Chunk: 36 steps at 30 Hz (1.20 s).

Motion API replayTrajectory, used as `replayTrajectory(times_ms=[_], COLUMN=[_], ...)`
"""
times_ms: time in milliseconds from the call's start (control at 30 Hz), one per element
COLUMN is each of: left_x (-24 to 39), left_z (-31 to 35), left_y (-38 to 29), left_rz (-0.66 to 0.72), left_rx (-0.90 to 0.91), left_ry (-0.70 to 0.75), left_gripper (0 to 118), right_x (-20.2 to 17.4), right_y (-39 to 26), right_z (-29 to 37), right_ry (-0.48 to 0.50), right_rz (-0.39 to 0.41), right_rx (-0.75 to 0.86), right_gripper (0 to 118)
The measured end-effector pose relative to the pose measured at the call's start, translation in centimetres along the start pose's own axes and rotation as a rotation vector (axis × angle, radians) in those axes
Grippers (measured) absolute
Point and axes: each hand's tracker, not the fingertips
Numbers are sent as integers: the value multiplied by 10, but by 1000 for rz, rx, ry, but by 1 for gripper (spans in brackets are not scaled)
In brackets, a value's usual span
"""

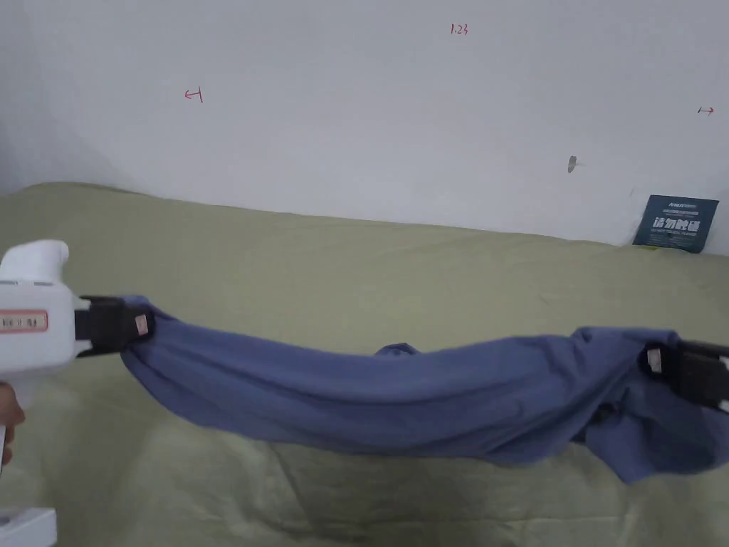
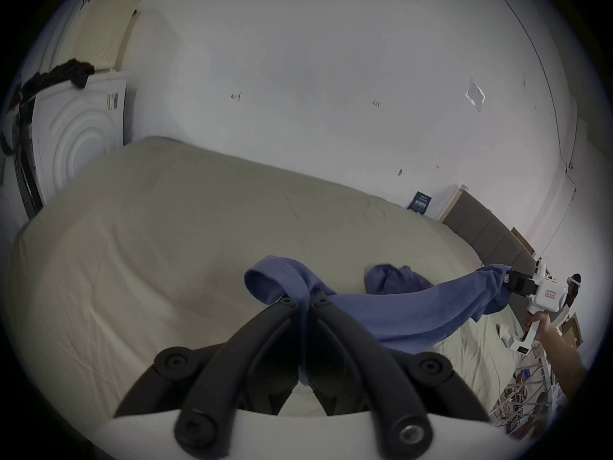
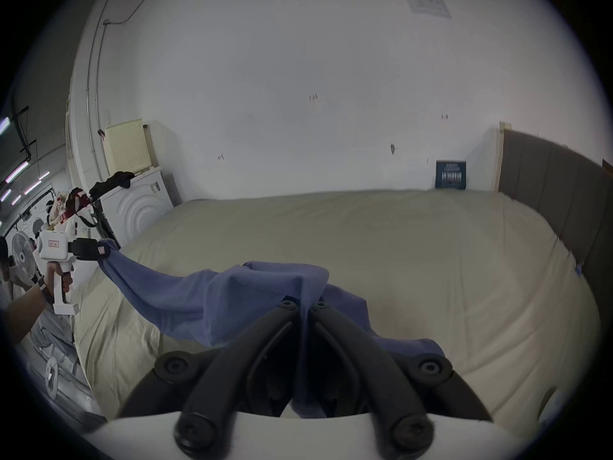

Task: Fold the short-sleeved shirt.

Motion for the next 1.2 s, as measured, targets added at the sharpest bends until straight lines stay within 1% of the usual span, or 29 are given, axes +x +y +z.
replayTrajectory(times_ms=[67, 100, 200, 267, 467, 533, 733, 800, 833, 867, 900, 933, 967, 1000, 1033, 1100, 1200], left_x=[-2, -7, -16, -23, -31, -32, -25, -21, -18, -14, -11, -7, -1, 7, 20, 31, 77], left_z=[-3, 2, 1, 2, 7, 14, 34, 41, 46, 53, 61, 71, 83, 94, 109, 122, 142], left_y=[-6, -39, -69, -88, -132, -142, -167, -174, -177, -179, -180, -181, -181, -181, -179, -179, -188], left_rz=[12, 17, 50, 79, 87, 98, 114, 108, 103, 93, 86, 82, 73, 46, -13, -57, -94], left_rx=[-39, -51, -99, -138, -221, -229, -257, -266, -265, -265, -254, -241, -231, -196, -123, -38, 29], left_ry=[0, 3, 5, -1, 22, 17, -2, -2, 8, 27, 51, 62, 67, 72, 80, 113, 156], left_gripper=[1, 1, 1, 1, 1, 1, 1, 4, 8, 20, 41, 69, 101, 113, 115, 115, 113], right_x=[0, 1, 2, 5, 8, 6, -11, -18, -13, -17, -21, -26, -32, -40, -51, -73, -114], right_y=[-21, -29, -52, -65, -88, -92, -103, -106, -109, -110, -110, -111, -111, -110, -109, -108, -114], right_z=[1, 1, 5, 8, 21, 25, 40, 46, 49, 54, 60, 68, 78, 88, 98, 115, 133], right_ry=[-5, -2, -4, 6, -22, -33, -77, -95, -99, -113, -116, -110, -111, -114, -124, -161, -226], right_rz=[-13, -15, -22, -55, -56, -46, 42, 73, 88, 109, 119, 130, 154, 183, 201, 216, 176], right_rx=[-40, -58, -115, -165, -224, -235, -284, -300, -307, -310, -316, -318, -292, -253, -224, -170, -107], right_gripper=[3, 3, 4, 4, 4, 4, 4, 7, 15, 45, 76, 95, 98, 98, 98, 98, 98])
